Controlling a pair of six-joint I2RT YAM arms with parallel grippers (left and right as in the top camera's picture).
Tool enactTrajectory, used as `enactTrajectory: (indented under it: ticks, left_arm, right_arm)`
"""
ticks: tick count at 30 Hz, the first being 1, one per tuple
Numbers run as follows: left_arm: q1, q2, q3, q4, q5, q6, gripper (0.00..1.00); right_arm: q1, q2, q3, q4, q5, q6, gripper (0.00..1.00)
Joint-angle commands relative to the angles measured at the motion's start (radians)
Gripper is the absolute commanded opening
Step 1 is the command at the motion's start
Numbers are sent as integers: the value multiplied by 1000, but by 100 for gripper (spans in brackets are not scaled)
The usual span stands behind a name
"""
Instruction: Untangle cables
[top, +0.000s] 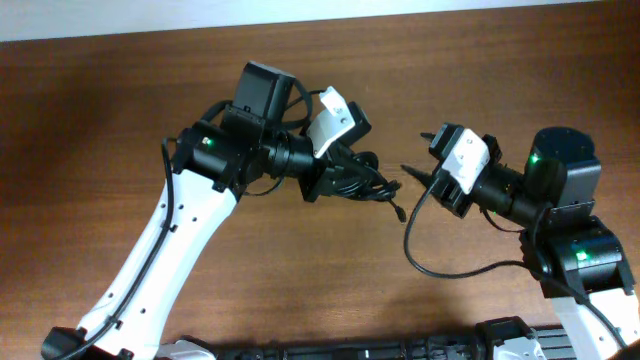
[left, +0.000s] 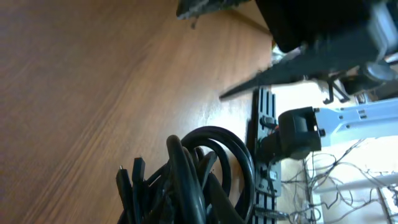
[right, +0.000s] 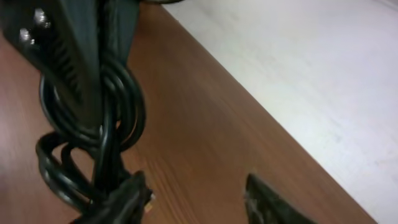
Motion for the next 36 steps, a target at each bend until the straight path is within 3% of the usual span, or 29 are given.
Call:
enactTrajectory:
  ticks: [1,5,11,16,27,28,30,32,36]
  left_arm:
    - [11,-6,3,46,33,-140,0]
    - [14,-6,3,101,48,-235,0]
    - [20,-6,3,196,264,-281,0]
    - [14,-6,3,219,348,-299,0]
    - [14,-6,3,220,332,-295,0]
    - [14,-6,3,220,332,-295,0]
    - [14,-6,3,229,331,-295,0]
    - [14,-6,3,248,331,-313,0]
    - [18,-6,3,336,312,-404,0]
  right_arm:
    - [3,1,15,-40,43,9,57]
    - [3,-6,15,-112,42,9,62]
    - [3,-14,15,-114,63,8,64]
    - [3,-14,15,66,142,9,70]
    - [3,-17,15,118,147,62,74]
    - [3,-17,15,116,147,63,80]
    - [3,-17,15,113,148,122,82]
    - [3,-20,15,99,174,192,99]
    - [3,-51,15,51,407,415,99]
